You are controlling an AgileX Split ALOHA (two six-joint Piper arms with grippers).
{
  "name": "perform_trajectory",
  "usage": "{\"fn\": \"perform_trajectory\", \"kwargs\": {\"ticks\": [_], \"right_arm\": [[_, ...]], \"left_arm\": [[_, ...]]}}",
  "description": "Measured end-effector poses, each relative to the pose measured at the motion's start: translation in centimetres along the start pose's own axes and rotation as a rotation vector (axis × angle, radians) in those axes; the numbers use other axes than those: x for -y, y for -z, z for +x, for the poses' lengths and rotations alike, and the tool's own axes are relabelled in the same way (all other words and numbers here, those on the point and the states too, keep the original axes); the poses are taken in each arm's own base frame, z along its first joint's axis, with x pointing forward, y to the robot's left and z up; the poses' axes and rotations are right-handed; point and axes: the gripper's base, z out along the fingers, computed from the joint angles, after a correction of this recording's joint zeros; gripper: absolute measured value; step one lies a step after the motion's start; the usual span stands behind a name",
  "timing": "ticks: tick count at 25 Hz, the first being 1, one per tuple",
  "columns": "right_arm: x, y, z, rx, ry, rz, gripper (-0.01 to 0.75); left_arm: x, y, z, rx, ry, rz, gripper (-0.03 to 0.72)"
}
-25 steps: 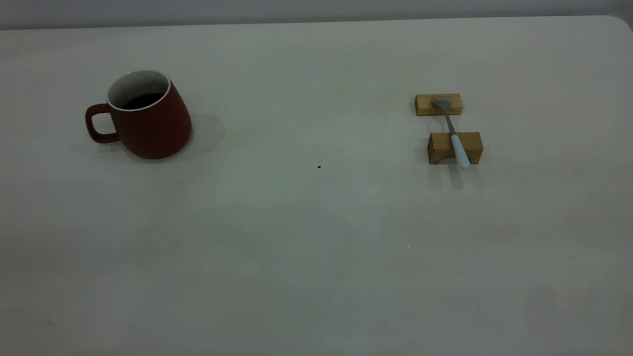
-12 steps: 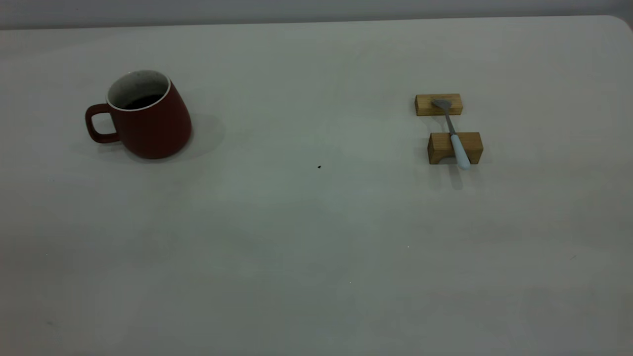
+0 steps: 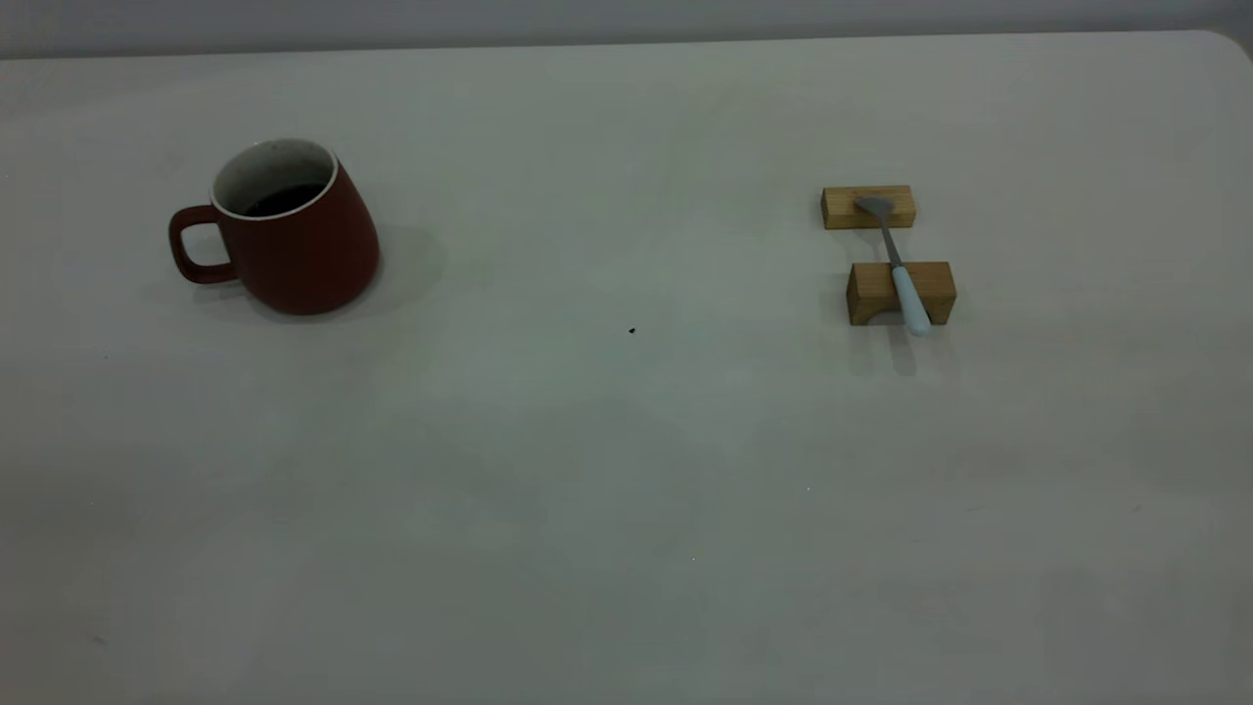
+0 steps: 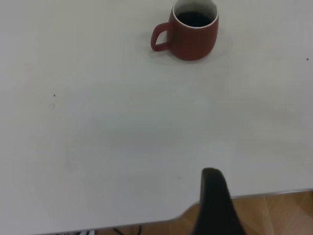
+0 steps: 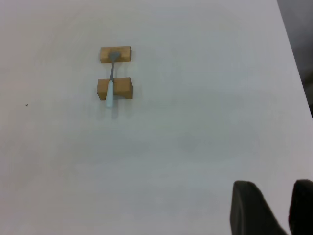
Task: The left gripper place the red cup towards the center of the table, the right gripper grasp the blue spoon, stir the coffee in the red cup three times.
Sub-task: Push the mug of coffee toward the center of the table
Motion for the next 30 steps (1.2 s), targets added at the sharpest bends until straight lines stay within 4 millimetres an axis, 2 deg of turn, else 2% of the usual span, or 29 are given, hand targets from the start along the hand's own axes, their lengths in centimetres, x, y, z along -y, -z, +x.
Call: {"fn": "perform_trajectory", "kwargs": {"ticks": [12, 16, 19, 22, 30], "right_arm": [[0.0, 0.0, 0.0, 0.0, 0.0, 0.0, 0.238], [0.0, 0.0, 0.0, 0.0, 0.0, 0.0, 0.238], [0.0, 0.0, 0.0, 0.0, 0.0, 0.0, 0.238], [0.0, 0.0, 0.0, 0.0, 0.0, 0.0, 0.238], [0.0, 0.0, 0.0, 0.001, 0.0, 0.0, 0.238]], "left_arm": [[-0.1, 0.1, -0.1, 0.001, -0.003, -0.01, 0.554], [-0.5, -0.5, -1.7, -0.081, 0.007, -0.055, 0.554], [-0.9, -2.5, -3.5, -0.198, 0.037, -0.101, 0.554], [-1.0, -5.3, -5.5, -0.304, 0.091, -0.123, 0.554], [-0.9, -14.5, -11.5, -0.523, 0.101, -0.133, 0.554]]}}
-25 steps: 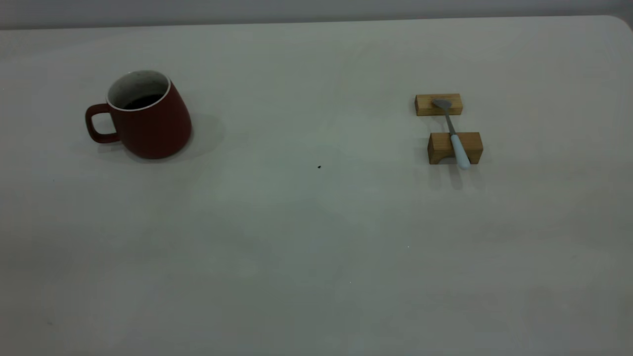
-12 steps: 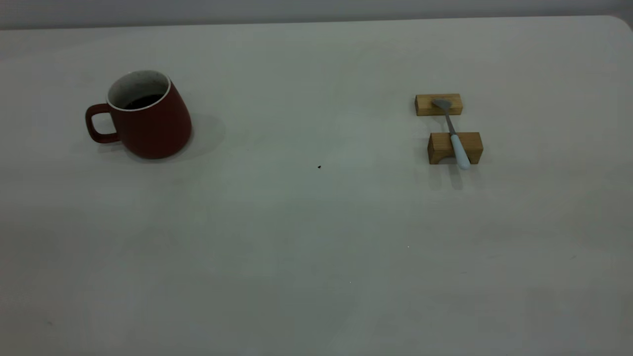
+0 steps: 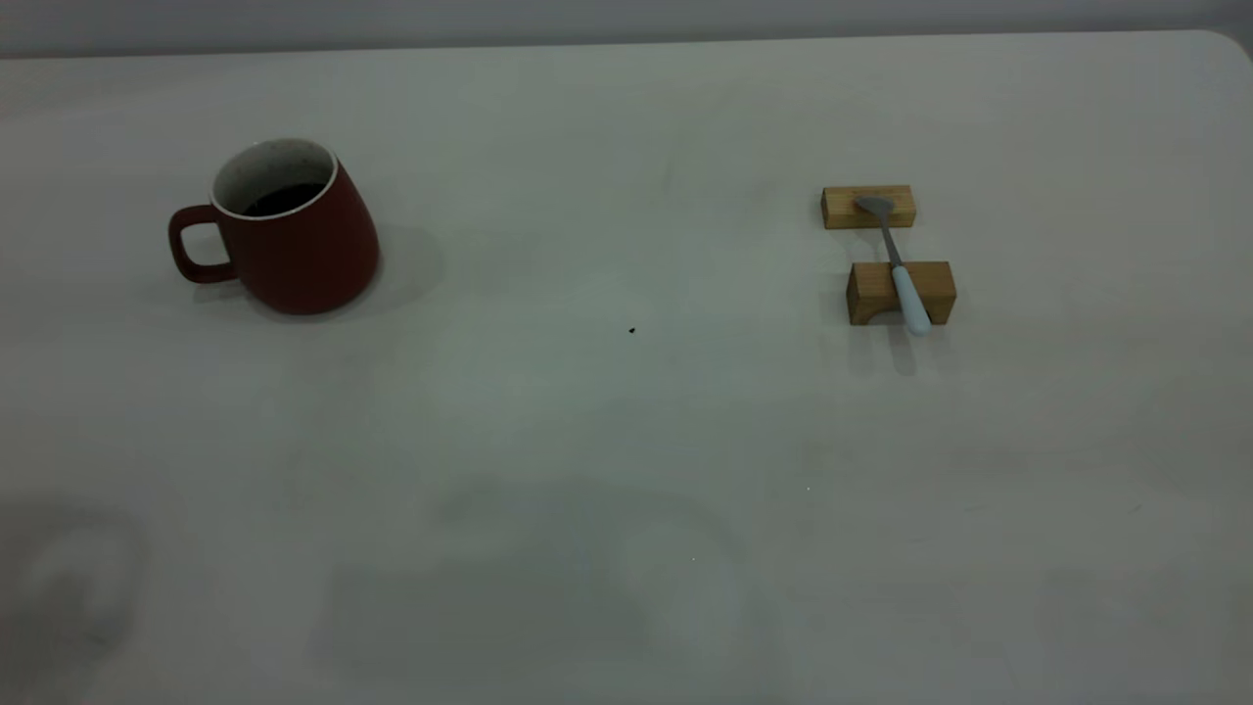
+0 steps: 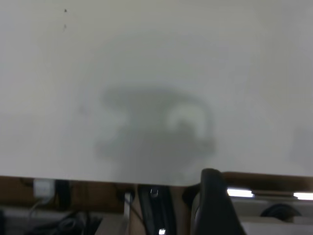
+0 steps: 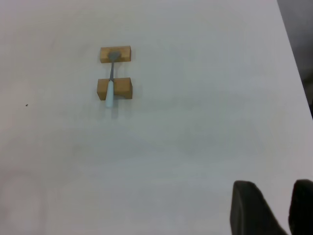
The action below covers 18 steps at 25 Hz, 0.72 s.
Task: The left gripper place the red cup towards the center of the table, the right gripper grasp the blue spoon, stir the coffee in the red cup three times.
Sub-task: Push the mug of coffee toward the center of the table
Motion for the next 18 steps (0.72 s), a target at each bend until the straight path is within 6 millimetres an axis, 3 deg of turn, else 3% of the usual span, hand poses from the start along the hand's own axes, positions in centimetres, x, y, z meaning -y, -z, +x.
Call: {"fn": "perform_trajectory", "kwargs": {"ticks": [5, 8, 14, 18], "right_arm": [[0.0, 0.0, 0.0, 0.0, 0.0, 0.0, 0.238], [0.0, 0.0, 0.0, 0.0, 0.0, 0.0, 0.238], [0.0, 0.0, 0.0, 0.0, 0.0, 0.0, 0.238], [0.0, 0.0, 0.0, 0.0, 0.0, 0.0, 0.238]], "left_arm": [[0.2, -3.5, -6.8, -0.088, -0.079, -0.108, 0.554], [-0.7, -6.2, -10.1, -0.168, -0.076, -0.172, 0.554], [-3.5, -12.2, -13.9, -0.313, -0.04, -0.214, 0.554], [-3.8, -16.0, -15.7, -0.44, -0.202, -0.183, 0.554]]}}
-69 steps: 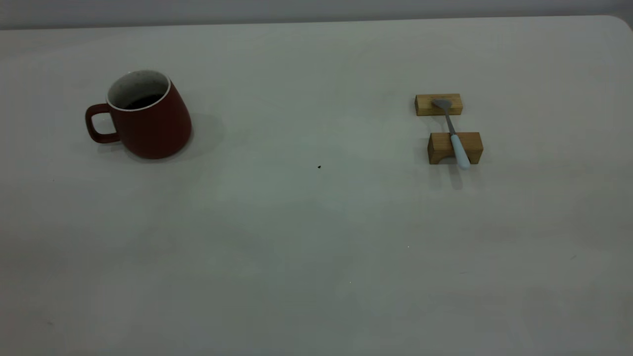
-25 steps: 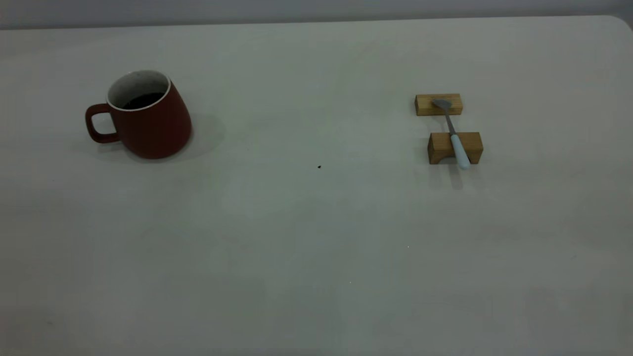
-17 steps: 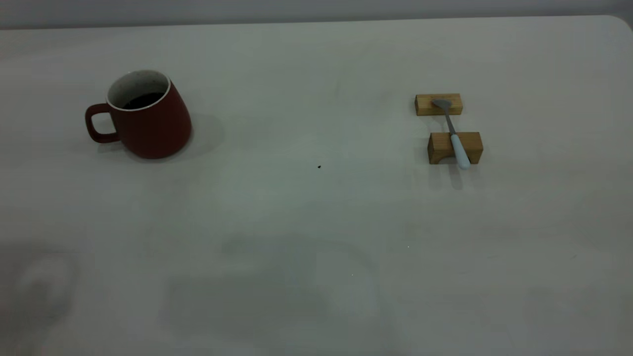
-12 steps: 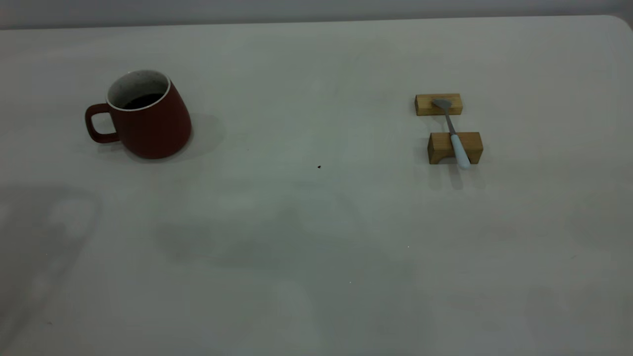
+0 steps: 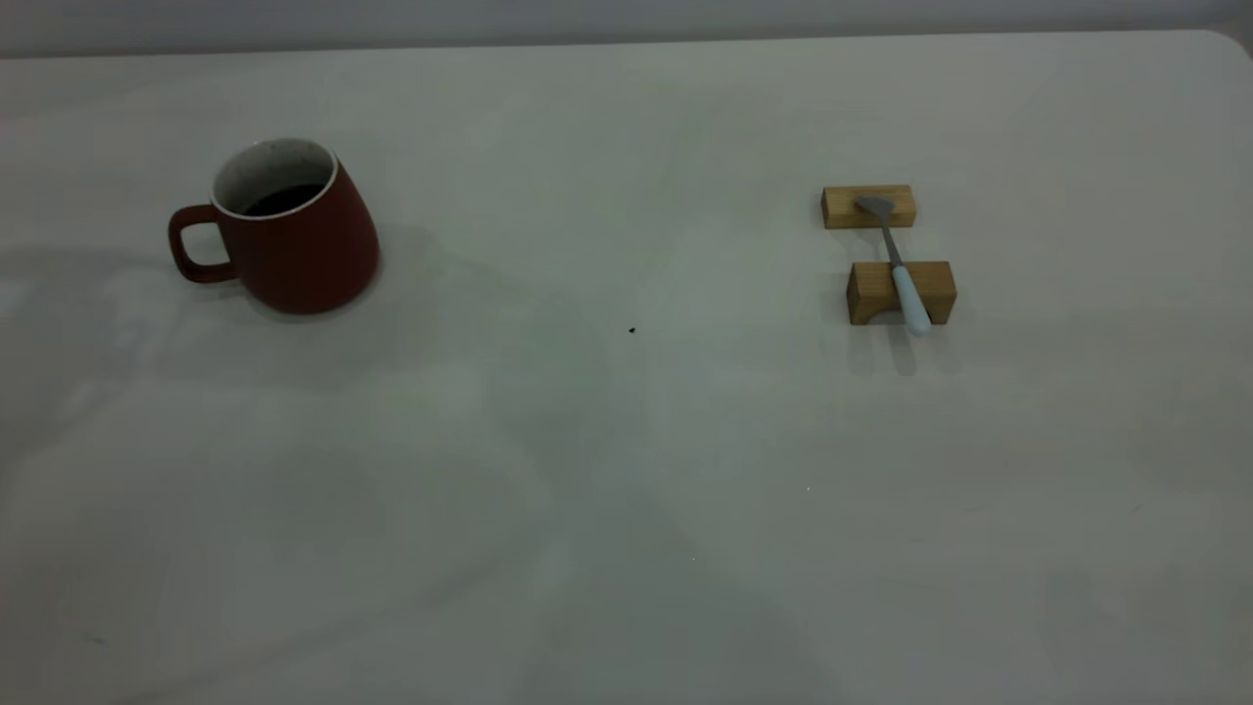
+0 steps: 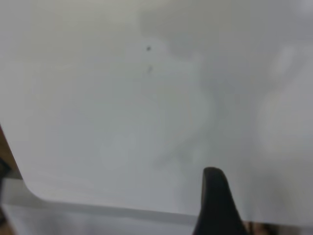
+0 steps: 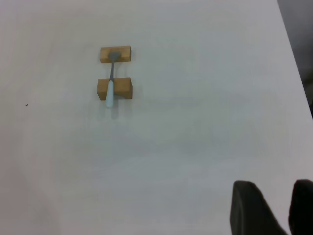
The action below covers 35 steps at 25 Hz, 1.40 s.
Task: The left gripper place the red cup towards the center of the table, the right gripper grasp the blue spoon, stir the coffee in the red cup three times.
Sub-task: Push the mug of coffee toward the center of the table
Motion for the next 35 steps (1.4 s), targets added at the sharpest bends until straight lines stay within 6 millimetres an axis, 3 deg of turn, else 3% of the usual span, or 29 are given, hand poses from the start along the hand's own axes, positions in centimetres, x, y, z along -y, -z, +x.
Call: {"fn": "perform_trajectory", "kwargs": {"ticks": [4, 7, 14, 22, 29, 35], "right_arm": [[0.0, 0.0, 0.0, 0.0, 0.0, 0.0, 0.238], [0.0, 0.0, 0.0, 0.0, 0.0, 0.0, 0.238], [0.0, 0.0, 0.0, 0.0, 0.0, 0.0, 0.238], [0.0, 0.0, 0.0, 0.0, 0.0, 0.0, 0.238], [0.0, 0.0, 0.0, 0.0, 0.0, 0.0, 0.238], [0.0, 0.0, 0.0, 0.0, 0.0, 0.0, 0.238]], "left_arm": [[0.4, -2.3, -3.2, -0.03, -0.294, 0.006, 0.554], [1.2, -3.3, -5.5, 0.042, -0.525, -0.01, 0.554], [3.7, -4.5, -8.0, 0.226, -0.906, -0.022, 0.554], [6.0, -6.2, -7.9, 0.243, -1.185, 0.104, 0.554], [7.6, -8.5, -8.0, 0.251, -1.22, 0.175, 0.554], [10.1, -9.5, -8.4, 0.271, -1.308, 0.169, 0.554]]}}
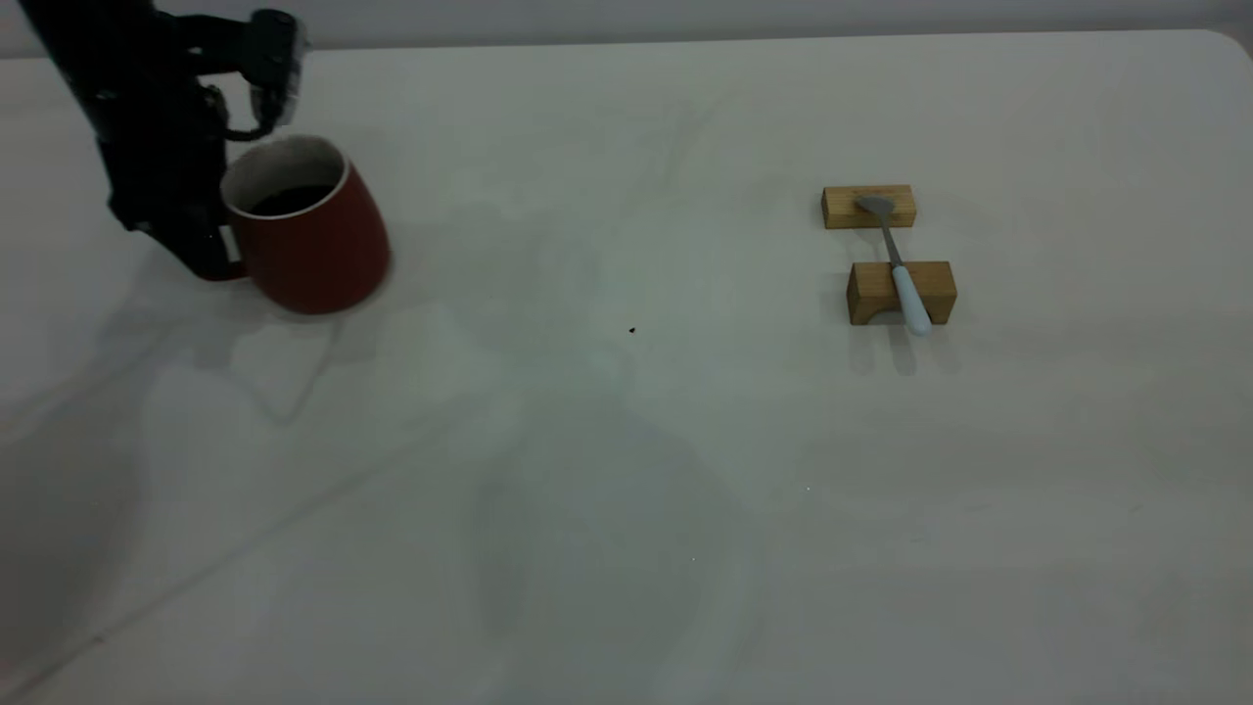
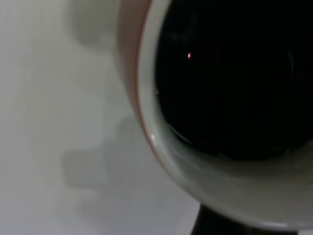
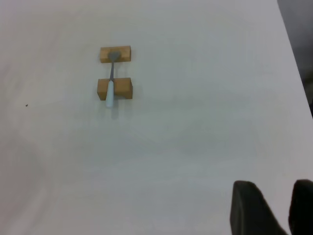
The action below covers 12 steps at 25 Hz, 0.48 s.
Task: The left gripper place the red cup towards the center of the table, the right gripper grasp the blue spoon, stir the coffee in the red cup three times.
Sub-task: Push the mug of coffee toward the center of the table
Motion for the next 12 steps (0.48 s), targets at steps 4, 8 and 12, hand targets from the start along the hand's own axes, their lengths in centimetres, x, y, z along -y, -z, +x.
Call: {"fn": "perform_trajectory", "kwargs": {"ticks": [4, 8, 12], "right_arm": [[0.0, 0.0, 0.0, 0.0, 0.0, 0.0, 0.238], [0.0, 0.0, 0.0, 0.0, 0.0, 0.0, 0.238], [0.0, 0.0, 0.0, 0.0, 0.0, 0.0, 0.238]], "left_arm": [[0.5, -0.3, -2.6, 0.006, -0.079, -0.021, 0.554], [1.1, -0.4, -5.8, 0.027, -0.134, -0.056, 0.554], [1.7, -0.4, -8.7, 0.077, -0.153, -0.104, 0.554]]}}
